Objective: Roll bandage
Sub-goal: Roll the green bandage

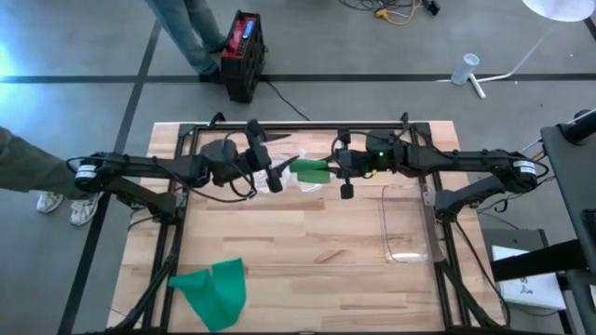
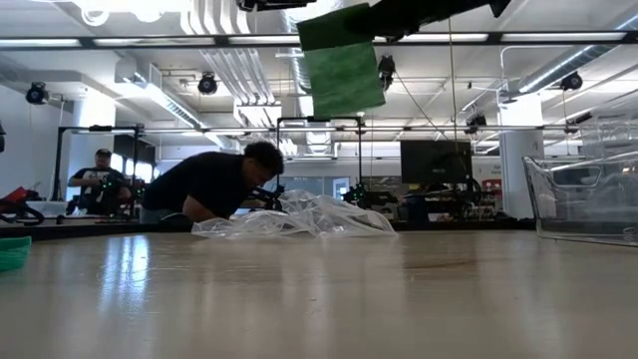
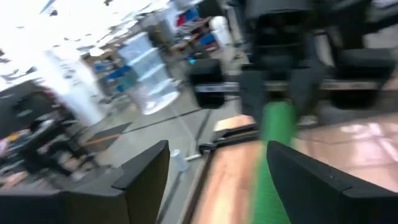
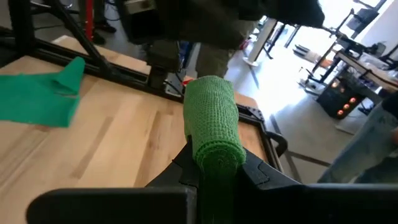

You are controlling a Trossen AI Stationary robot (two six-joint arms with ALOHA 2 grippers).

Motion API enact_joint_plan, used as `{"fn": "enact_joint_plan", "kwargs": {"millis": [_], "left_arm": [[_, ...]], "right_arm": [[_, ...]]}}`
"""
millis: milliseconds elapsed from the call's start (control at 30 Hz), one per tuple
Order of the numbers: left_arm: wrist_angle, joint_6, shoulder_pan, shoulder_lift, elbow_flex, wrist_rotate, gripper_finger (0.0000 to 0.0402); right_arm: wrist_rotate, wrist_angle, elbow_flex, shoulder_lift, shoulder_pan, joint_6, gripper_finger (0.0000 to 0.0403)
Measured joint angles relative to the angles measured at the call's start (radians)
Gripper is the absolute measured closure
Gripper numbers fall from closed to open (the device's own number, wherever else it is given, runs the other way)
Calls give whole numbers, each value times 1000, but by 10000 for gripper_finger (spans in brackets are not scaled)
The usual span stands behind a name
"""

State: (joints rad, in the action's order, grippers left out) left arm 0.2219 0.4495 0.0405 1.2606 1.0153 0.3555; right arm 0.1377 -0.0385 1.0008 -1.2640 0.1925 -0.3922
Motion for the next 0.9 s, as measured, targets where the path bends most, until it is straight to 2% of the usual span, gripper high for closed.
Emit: {"fn": "enact_joint_plan", "kwargs": {"millis": [300, 433, 600, 800, 900], "left_arm": [[-53, 23, -33, -4, -2, -75, 145], [-48, 84, -58, -7, -2, -132, 148], [-43, 147, -55, -7, -3, -123, 163], [-38, 322, -57, 6, -4, -110, 164], [-30, 386, -57, 26, -4, -52, 156]], "right_arm": [[-7, -1, 0, 3, 1, 16, 370], [-40, -41, 7, 8, 4, 147, 370], [-26, -85, 8, 15, 14, 298, 369], [-25, -98, 8, 14, 13, 343, 369], [-25, -102, 8, 14, 13, 355, 369]]}}
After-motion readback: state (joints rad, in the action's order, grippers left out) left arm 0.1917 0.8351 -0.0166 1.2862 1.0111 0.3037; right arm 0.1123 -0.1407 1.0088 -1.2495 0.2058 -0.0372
